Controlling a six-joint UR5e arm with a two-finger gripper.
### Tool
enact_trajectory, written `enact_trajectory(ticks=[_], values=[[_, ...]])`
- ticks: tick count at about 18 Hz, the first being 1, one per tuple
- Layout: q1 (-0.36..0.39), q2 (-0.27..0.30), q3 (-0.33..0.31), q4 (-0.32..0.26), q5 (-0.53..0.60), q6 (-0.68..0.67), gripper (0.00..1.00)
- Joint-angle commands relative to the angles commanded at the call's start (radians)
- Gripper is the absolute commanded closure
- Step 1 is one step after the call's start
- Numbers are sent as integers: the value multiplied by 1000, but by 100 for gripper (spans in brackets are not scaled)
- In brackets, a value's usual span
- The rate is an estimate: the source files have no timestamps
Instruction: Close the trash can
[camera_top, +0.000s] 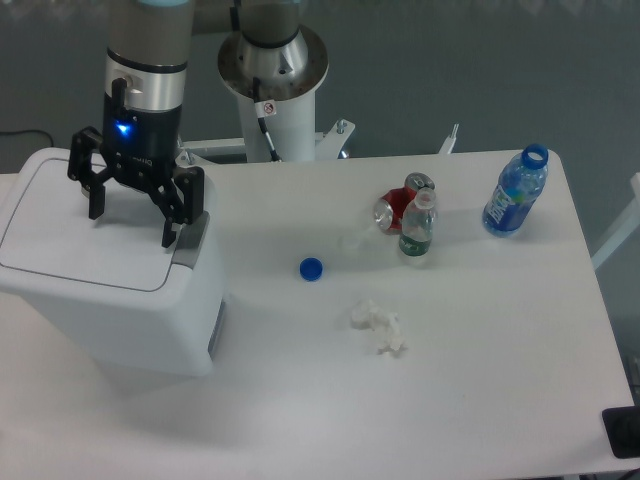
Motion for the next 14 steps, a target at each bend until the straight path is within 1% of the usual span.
enact_trajectory(ticks=[2,3,6,8,10,11,13,14], values=[[3,2,3,0,-2,0,0],[17,6,12,-2,-3,0,0],[32,41,28,-3,-2,-2,0],[64,73,29,-6,0,-2,0],[95,90,28,-3,9,0,0],[104,92,28,-2,38,0,0],[104,86,29,-2,139,0,0],[106,81,29,-2,164,2,0]])
